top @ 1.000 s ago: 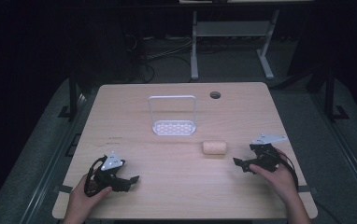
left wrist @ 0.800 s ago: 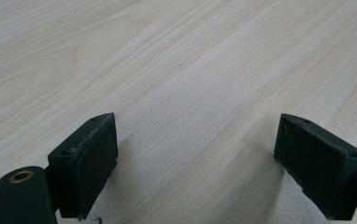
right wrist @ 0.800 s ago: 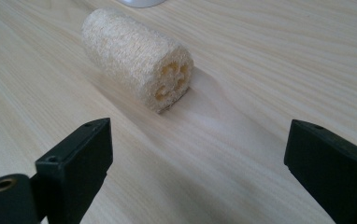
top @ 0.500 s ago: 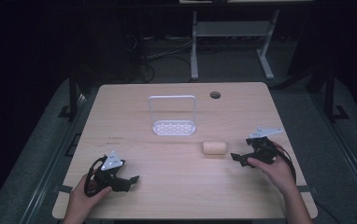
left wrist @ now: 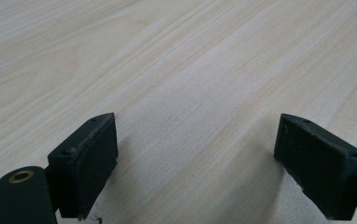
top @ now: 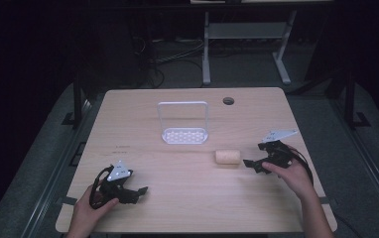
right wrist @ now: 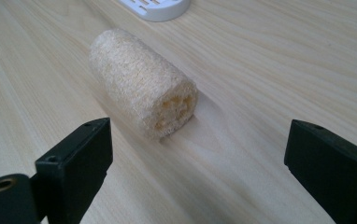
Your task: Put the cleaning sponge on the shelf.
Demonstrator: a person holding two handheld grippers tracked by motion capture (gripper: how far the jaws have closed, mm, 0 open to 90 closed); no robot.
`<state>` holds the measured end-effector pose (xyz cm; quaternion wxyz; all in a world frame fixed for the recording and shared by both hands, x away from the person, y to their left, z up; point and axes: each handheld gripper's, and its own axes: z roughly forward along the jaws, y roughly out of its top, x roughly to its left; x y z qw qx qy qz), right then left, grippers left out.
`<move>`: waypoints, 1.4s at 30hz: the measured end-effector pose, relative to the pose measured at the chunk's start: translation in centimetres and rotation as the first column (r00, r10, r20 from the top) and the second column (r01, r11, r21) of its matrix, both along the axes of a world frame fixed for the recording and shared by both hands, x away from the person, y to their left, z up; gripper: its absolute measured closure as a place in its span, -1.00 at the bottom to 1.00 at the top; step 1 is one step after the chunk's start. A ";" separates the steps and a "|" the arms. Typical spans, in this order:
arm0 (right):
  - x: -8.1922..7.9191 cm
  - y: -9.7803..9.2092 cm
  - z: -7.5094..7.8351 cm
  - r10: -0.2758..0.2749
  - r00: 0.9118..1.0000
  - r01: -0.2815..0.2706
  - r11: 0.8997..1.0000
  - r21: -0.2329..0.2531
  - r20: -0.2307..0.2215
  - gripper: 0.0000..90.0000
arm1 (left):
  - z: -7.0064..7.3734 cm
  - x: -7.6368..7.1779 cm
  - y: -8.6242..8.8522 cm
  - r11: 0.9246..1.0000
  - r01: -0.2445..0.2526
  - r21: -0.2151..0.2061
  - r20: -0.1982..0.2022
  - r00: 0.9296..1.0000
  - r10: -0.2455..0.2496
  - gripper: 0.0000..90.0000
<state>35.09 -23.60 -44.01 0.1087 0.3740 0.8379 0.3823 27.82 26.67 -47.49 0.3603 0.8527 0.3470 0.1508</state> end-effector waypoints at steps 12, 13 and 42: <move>1.1 0.7 0.4 0.107 0.994 -0.107 0.994 0.005 0.006 -0.83 | 0.0 0.0 0.0 1.000 -0.003 -0.003 -0.002 1.000 0.003 -0.71; 1.2 0.7 0.4 0.114 0.993 -0.114 0.993 0.005 0.002 -0.83 | 0.0 0.0 -0.1 1.000 -0.006 -0.008 -0.004 1.000 0.006 -0.71; 3.4 2.7 0.9 0.250 0.968 -0.250 0.968 0.003 -0.009 -0.83 | 0.0 0.0 0.0 1.000 -0.003 -0.003 -0.002 1.000 0.003 -0.71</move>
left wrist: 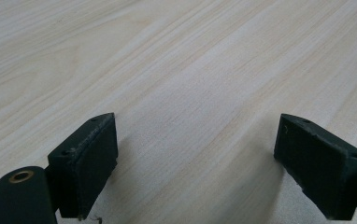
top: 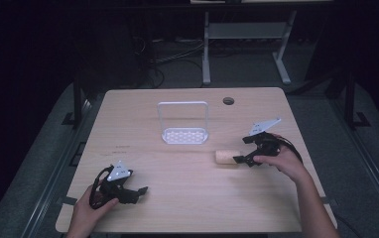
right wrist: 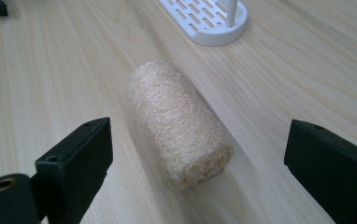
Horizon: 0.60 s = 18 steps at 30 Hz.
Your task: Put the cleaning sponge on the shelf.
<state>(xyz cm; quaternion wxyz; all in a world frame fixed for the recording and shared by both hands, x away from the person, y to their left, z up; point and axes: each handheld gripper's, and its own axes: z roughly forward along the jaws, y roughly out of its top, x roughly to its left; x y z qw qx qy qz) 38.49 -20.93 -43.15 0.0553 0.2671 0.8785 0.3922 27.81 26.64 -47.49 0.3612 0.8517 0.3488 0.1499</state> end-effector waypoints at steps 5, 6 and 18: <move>0.2 0.6 0.4 0.017 1.000 -0.017 0.999 -0.031 0.007 -0.83 | 0.0 0.0 0.0 1.000 0.000 0.000 0.000 1.000 0.000 -0.71; 0.3 0.7 0.4 0.019 1.000 -0.019 0.999 -0.034 0.007 -0.83 | 0.0 0.0 0.0 1.000 0.000 0.000 0.000 1.000 0.000 -0.71; 1.2 2.5 0.5 0.082 0.997 -0.082 0.994 -0.070 -0.007 -0.70 | 0.0 0.0 0.0 1.000 0.000 0.000 0.000 1.000 0.000 -0.71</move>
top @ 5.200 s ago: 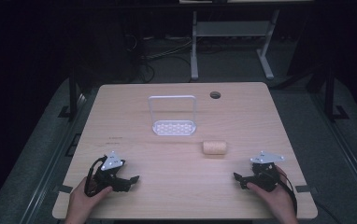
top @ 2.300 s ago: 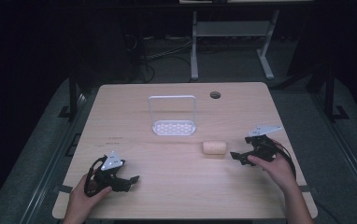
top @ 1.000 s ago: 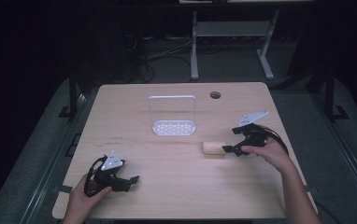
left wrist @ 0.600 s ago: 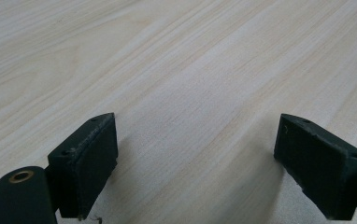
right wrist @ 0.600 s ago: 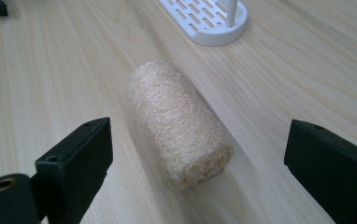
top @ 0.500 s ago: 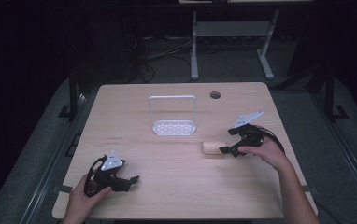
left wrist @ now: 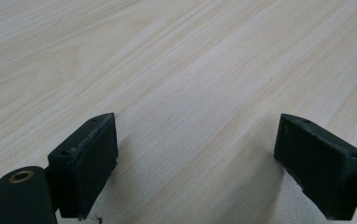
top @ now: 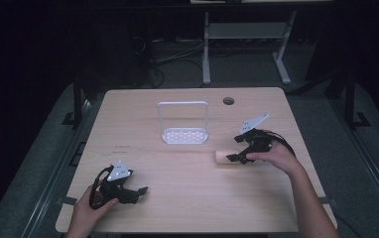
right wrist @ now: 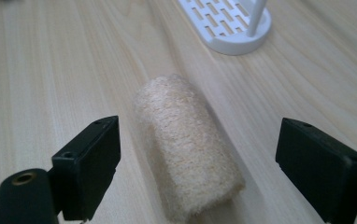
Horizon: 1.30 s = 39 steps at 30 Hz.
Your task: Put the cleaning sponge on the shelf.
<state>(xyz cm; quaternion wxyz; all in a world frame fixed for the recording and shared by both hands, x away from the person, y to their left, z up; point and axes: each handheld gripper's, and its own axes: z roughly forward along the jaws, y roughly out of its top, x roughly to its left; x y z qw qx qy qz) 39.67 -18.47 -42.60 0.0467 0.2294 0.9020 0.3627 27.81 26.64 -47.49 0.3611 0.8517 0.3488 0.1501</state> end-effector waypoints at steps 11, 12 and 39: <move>0.1 1.1 -1.0 0.056 0.998 -0.056 0.998 -0.032 -0.019 -0.69 | 0.0 0.0 0.0 1.000 0.000 0.000 0.000 1.000 0.000 -0.71; 0.2 1.1 -1.2 0.058 0.998 -0.059 0.998 -0.033 -0.015 -0.69 | 0.0 0.0 0.0 1.000 0.000 0.000 0.000 1.000 0.000 -0.71; 0.7 2.8 -3.2 0.080 0.997 -0.081 0.990 -0.114 -0.013 -0.51 | 0.0 0.0 0.0 1.000 0.000 0.000 0.000 1.000 0.000 -0.71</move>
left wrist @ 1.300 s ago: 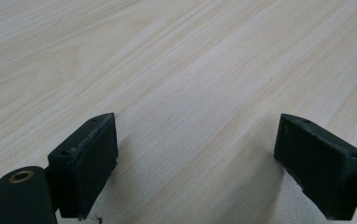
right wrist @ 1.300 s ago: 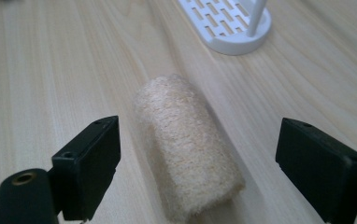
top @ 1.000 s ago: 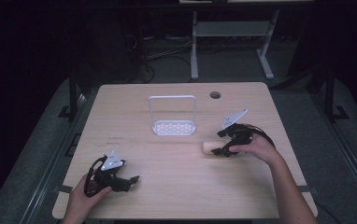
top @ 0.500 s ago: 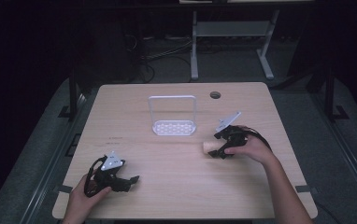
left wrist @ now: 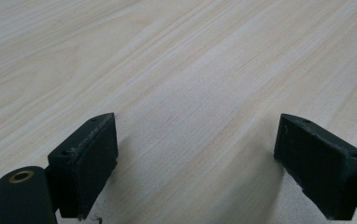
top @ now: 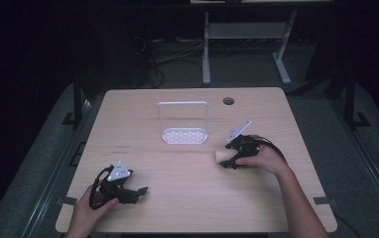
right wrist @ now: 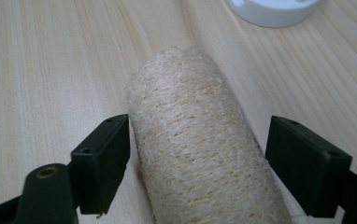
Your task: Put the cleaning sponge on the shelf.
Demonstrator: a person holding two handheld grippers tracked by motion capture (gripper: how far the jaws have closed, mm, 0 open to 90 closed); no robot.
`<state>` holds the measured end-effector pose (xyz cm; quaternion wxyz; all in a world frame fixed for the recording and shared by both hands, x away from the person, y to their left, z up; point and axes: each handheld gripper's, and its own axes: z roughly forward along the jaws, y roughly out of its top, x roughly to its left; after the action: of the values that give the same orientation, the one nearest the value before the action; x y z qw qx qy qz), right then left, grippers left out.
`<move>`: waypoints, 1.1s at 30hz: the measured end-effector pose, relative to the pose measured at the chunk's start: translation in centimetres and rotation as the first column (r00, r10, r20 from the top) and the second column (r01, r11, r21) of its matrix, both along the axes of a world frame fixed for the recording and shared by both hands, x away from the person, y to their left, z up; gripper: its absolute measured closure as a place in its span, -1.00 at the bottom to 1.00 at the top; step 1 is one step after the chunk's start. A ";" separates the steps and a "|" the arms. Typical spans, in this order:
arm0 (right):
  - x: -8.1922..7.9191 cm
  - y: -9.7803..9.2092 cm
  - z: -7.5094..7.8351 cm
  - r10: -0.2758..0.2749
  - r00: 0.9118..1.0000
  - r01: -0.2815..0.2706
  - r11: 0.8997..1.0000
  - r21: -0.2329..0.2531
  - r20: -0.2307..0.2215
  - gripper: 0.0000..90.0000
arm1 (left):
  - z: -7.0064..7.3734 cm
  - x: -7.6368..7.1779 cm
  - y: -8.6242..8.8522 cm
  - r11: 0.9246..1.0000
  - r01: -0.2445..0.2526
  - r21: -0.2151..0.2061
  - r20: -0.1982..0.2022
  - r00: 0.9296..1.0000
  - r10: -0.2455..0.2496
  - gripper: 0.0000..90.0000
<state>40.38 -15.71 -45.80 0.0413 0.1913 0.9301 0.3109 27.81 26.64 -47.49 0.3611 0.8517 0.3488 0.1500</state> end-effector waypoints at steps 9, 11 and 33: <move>-0.1 0.0 0.1 0.008 1.000 -0.008 1.000 0.004 0.015 -0.24 | 0.0 0.0 0.0 1.000 0.000 0.000 0.000 1.000 0.000 -0.71; -0.1 -0.1 0.2 0.008 1.000 -0.008 1.000 0.004 0.016 -0.17 | 0.0 0.0 0.0 1.000 0.000 0.000 0.000 1.000 0.000 -0.71; -1.7 -1.0 0.0 -0.124 0.992 0.121 0.987 0.105 0.023 -0.12 | 0.0 0.0 0.0 1.000 -0.002 -0.002 -0.002 1.000 0.002 -0.71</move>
<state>38.72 -16.73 -45.81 0.0639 0.2454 0.8986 0.3581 27.79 26.62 -47.50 0.3615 0.8511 0.3502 0.1493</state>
